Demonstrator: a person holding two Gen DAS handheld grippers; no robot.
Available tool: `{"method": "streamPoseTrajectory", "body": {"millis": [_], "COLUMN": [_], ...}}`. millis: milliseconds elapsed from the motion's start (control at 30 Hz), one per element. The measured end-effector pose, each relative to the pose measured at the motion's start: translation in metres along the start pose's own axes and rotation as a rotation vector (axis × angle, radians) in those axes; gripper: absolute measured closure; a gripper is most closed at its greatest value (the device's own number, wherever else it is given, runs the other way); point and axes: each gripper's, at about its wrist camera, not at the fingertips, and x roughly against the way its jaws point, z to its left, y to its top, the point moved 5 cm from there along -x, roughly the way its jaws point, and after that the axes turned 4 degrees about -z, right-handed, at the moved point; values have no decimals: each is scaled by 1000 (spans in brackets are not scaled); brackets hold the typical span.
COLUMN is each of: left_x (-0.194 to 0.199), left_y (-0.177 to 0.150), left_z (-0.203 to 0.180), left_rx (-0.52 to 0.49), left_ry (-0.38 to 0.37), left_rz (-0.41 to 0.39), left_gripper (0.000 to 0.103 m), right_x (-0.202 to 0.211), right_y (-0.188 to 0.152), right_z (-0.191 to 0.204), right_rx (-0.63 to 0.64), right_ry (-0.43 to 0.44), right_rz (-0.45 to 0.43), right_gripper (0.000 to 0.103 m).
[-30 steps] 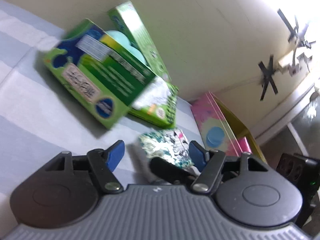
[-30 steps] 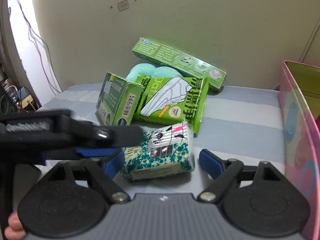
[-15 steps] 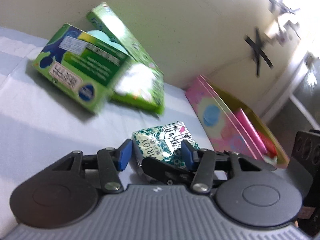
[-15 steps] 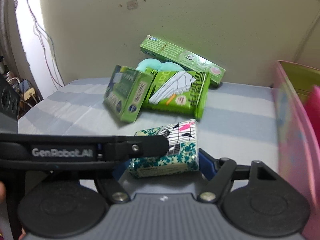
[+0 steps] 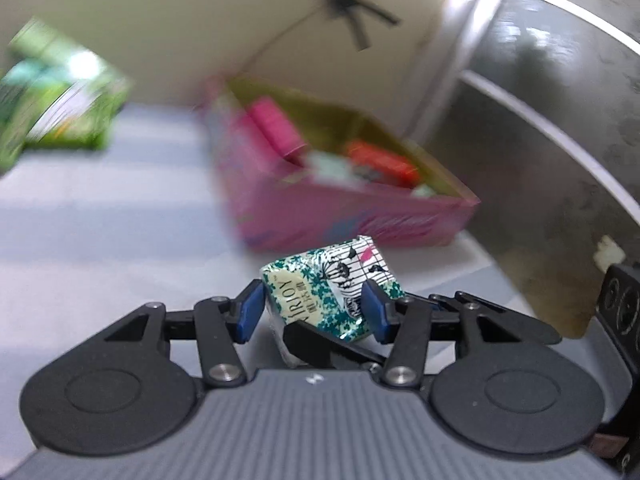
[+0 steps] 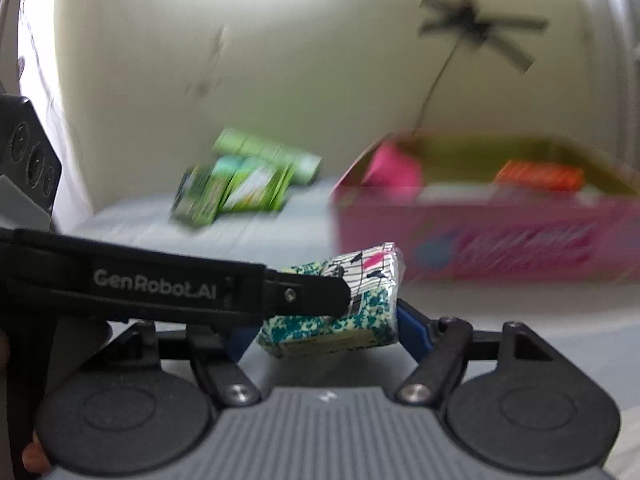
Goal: Organize objects
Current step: 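Carry the tissue pack into the pink tin and open the right gripper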
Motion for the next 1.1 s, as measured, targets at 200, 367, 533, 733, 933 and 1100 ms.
{"method": "streamPoseTrajectory", "body": {"millis": [200, 367, 533, 733, 933, 1100], "left_x": [-41, -106, -143, -160, -138, -107], "left_y": [67, 91, 93, 101, 110, 111], "left_z": [-46, -33, -18, -16, -21, -29], "left_rx": [-117, -103, -65, -120, -130, -167], "left_ry": [-54, 10, 74, 144, 142, 155], "left_rz": [-79, -7, 64, 31, -50, -108], "left_gripper": [47, 47, 44, 28, 28, 28], "right_x": [1, -59, -102, -109, -79, -58], "right_y": [64, 81, 79, 75, 74, 71], "right_z": [-56, -103, -126, -136, -140, -124], "right_rx": [-26, -112, -168, -168, -179, -138], "right_ry": [-77, -64, -35, -110, -106, -106], "right_rz": [-173, -76, 42, -9, -138, -197], "right_gripper": [30, 30, 30, 14, 14, 14]}}
